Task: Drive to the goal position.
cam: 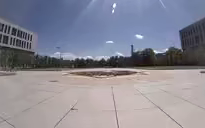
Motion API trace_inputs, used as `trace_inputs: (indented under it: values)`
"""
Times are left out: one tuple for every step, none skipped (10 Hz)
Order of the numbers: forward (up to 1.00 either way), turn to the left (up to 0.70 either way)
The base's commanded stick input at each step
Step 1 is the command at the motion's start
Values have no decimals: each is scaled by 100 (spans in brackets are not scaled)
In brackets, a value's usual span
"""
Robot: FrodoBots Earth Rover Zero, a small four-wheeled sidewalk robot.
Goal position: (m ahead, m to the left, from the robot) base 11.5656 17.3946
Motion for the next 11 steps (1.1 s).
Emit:
trace_inputs:
  values:
    - [54, 0]
    - [54, 0]
    - [53, 0]
    - [52, 0]
    - [52, 0]
    - [49, 0]
    - [47, 0]
    - [45, 0]
    - [44, 0]
    - [43, 0]
    - [43, 0]
